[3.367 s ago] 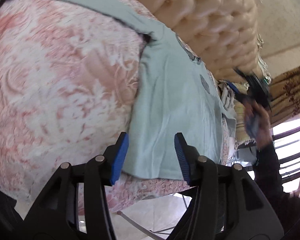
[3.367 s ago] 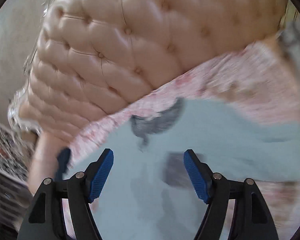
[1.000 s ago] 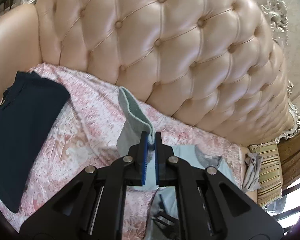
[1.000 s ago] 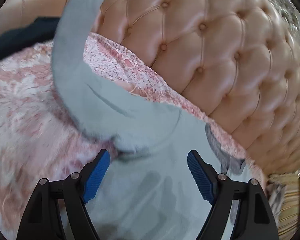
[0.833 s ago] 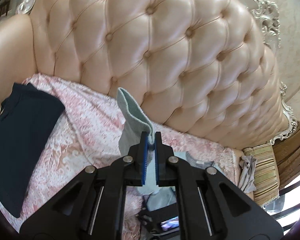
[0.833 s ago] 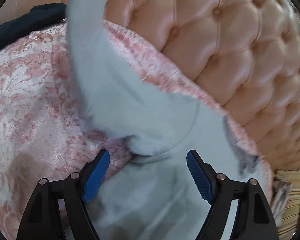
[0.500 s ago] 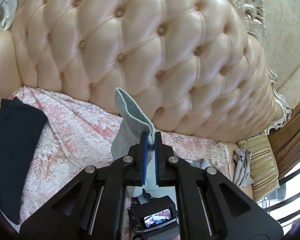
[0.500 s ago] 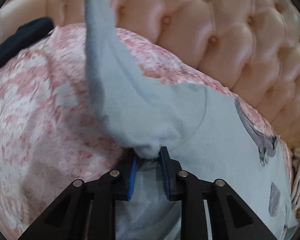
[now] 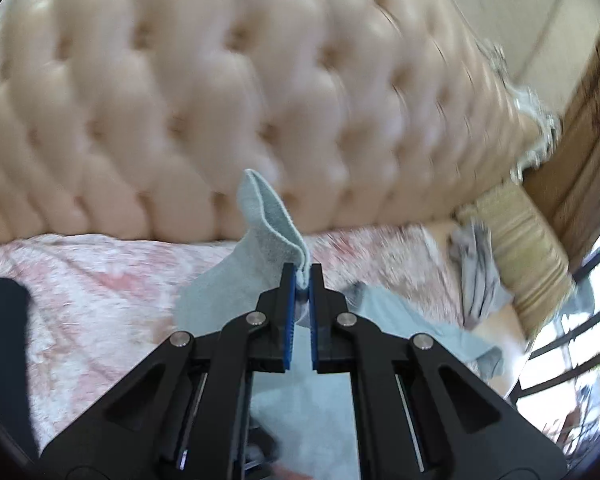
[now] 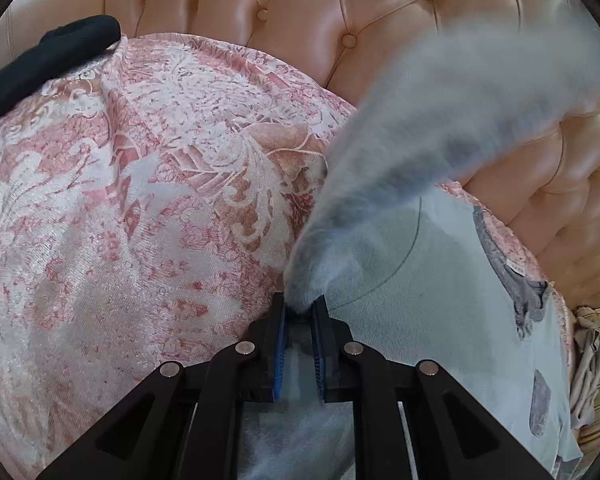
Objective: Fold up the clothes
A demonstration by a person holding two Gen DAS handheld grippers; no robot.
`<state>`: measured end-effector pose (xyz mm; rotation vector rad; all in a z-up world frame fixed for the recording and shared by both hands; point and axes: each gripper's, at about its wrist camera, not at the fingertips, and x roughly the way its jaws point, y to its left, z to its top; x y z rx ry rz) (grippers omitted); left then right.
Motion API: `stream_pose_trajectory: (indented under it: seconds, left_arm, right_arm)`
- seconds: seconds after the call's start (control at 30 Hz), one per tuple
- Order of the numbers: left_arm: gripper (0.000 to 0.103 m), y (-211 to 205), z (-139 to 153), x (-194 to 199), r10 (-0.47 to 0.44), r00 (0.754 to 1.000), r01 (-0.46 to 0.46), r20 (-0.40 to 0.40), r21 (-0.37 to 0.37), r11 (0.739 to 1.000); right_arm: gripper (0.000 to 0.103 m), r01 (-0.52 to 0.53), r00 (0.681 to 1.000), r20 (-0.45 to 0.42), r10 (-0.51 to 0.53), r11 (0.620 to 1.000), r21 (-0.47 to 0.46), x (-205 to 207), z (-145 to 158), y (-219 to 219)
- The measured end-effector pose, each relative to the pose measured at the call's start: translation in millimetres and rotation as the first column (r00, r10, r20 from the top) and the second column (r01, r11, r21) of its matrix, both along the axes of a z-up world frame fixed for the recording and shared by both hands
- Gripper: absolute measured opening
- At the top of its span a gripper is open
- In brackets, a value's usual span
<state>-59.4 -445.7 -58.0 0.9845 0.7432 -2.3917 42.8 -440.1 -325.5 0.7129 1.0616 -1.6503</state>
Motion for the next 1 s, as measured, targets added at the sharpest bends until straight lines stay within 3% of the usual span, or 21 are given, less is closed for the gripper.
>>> stream_pose_trajectory:
  seconds: [0.1,0.17,0.27,0.37,0.43,0.5,0.53,0.57,0.6,0.63,0.7,0.73,0.8,0.87,0.93,1.0]
  left_arm:
    - [0.007,55,-47,-55,-0.105,0.987,0.109,0.118,-0.028,0.994]
    - [0.007,97,-87,-89,-0.175,0.959,0.19,0.222,-0.047,0.981]
    - [0.007,149,-148,-125,-0.276,0.87,0.314,0.408,-0.029,0.949]
    - [0.007,179,-179,-141,-0.31,0.788,0.394,0.532,-0.049,0.918]
    - [0.007,193,-189,-147,-0.311,0.747,0.432,0.588,-0.073,0.899]
    - [0.009,198,-191,-147,-0.307,0.733,0.434,0.607,-0.069,0.899]
    - [0.017,198,-189,-146,-0.304,0.737,0.423,0.604,-0.061,0.904]
    - [0.025,197,-185,-144,-0.302,0.746,0.409,0.594,-0.05,0.911]
    - [0.047,195,-178,-141,-0.301,0.762,0.389,0.573,-0.033,0.921]
    - [0.067,192,-168,-138,-0.301,0.784,0.365,0.543,-0.01,0.931]
    - [0.071,187,-145,-131,-0.305,0.821,0.334,0.483,0.028,0.942]
    - [0.071,182,-133,-115,-0.29,0.851,0.305,0.437,0.036,0.952]
    - [0.071,170,-113,-61,-0.217,0.924,0.215,0.316,0.04,0.976]
    - [0.071,157,-93,-7,-0.134,0.973,0.125,0.19,0.056,0.991]
    - [0.074,145,-73,47,-0.042,0.997,0.036,0.063,0.084,0.996]
    - [0.084,132,-53,101,0.056,0.996,-0.048,-0.063,0.123,0.991]
  right_arm:
    - [0.012,0.01,1.0,0.003,-0.01,1.0,0.001,0,0,-1]
    - [0.012,0.014,1.0,0.002,-0.014,1.0,0.001,0,1,-2]
    - [0.012,0.023,1.0,0.015,-0.023,1.0,-0.004,-1,2,0]
    - [0.016,0.036,0.997,0.074,-0.035,0.999,-0.023,-8,4,5]
    - [0.017,0.048,0.992,0.117,-0.044,0.998,-0.031,-14,5,7]
    - [0.03,0.059,0.985,0.164,-0.052,0.998,-0.036,-21,8,12]
    - [0.038,0.063,0.977,0.207,-0.053,0.997,-0.04,-24,12,16]
    - [0.06,0.06,0.968,0.246,-0.048,0.997,-0.044,-26,15,21]
    - [0.077,0.056,0.958,0.283,-0.04,0.997,-0.048,-27,20,28]
    - [0.079,0.048,0.947,0.319,-0.03,0.998,-0.047,-29,25,37]
    - [0.079,0.036,0.932,0.363,-0.015,0.998,-0.051,-31,34,54]
    - [0.079,0.031,0.92,0.392,-0.006,0.998,-0.057,-34,37,61]
    - [0.079,0.026,0.9,0.435,0.002,0.998,-0.059,-34,47,80]
    - [0.079,0.027,0.9,0.435,0.007,0.997,-0.072,-35,56,103]
    - [0.079,0.031,0.899,0.437,0.011,0.995,-0.09,-39,64,129]
    - [0.079,0.061,0.894,0.448,-0.004,0.992,-0.113,-46,71,159]
